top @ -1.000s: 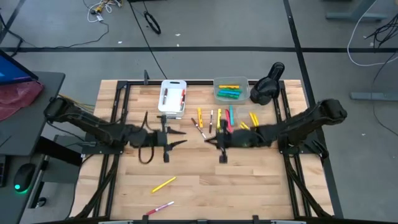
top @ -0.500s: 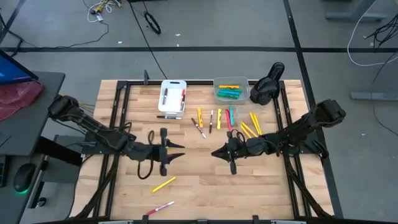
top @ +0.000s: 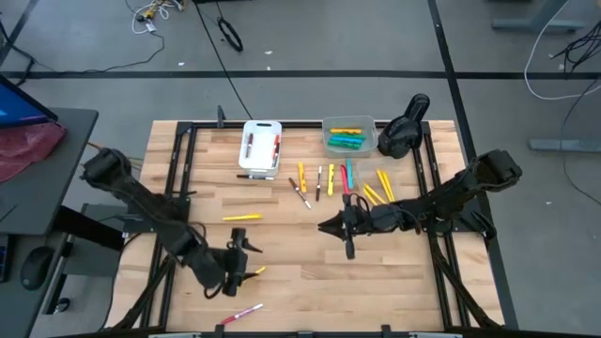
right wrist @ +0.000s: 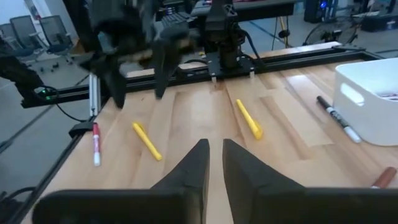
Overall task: Pick & Place Markers
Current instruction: Put the yellow pen into the transparent bin
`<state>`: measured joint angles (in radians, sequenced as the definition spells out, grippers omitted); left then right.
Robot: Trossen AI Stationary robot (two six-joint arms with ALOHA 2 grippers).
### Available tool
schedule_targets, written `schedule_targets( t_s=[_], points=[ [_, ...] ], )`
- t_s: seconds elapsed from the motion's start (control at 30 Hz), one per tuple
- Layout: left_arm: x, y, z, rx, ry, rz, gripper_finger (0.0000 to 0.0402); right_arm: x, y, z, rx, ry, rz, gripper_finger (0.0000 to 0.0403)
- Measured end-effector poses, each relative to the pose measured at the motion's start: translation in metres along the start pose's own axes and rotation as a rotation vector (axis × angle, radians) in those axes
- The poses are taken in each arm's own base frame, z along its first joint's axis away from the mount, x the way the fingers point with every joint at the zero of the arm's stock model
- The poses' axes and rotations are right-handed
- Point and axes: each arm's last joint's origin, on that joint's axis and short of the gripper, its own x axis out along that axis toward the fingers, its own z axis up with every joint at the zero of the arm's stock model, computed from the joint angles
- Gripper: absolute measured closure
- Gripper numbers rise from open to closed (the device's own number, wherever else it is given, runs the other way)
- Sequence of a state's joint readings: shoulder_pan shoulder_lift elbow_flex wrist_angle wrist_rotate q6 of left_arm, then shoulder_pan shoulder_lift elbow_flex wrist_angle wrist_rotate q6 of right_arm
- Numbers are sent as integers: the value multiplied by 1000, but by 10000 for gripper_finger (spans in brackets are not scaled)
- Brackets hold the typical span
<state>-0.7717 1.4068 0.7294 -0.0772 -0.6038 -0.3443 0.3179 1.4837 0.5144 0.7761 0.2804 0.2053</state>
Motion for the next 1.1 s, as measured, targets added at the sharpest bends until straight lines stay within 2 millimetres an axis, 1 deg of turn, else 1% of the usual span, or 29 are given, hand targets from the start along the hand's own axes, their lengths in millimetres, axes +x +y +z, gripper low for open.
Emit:
schedule_targets(
  t_s=[0.13,0.3,0.43,0.53,0.6,0.7,0.83,0.93,1.1],
  points=[
    [14,-19,-22,-109,80,3,93,1,-4,1,-1,-3,-13,353],
    [28,-34,-51,-207,179,45,103,1,-4,1,-1,-4,-15,353],
    [32,-41,-72,-269,265,83,110,1,-4,1,-1,-4,-15,353],
    [32,-45,-80,-302,279,118,119,1,-4,1,-1,-4,-15,353],
    [31,-45,-87,-312,281,134,128,1,-4,1,-1,-4,-15,353],
    [31,-39,-98,-344,281,152,148,1,-4,1,-1,-4,-15,353],
    [31,-31,-106,-357,265,170,182,1,-4,1,-1,-4,-15,353],
    [35,-26,-106,-335,268,181,217,1,-4,1,-1,-4,-14,353],
    [45,-16,-99,-302,268,191,289,1,-4,1,-2,-4,-14,353]
  ],
)
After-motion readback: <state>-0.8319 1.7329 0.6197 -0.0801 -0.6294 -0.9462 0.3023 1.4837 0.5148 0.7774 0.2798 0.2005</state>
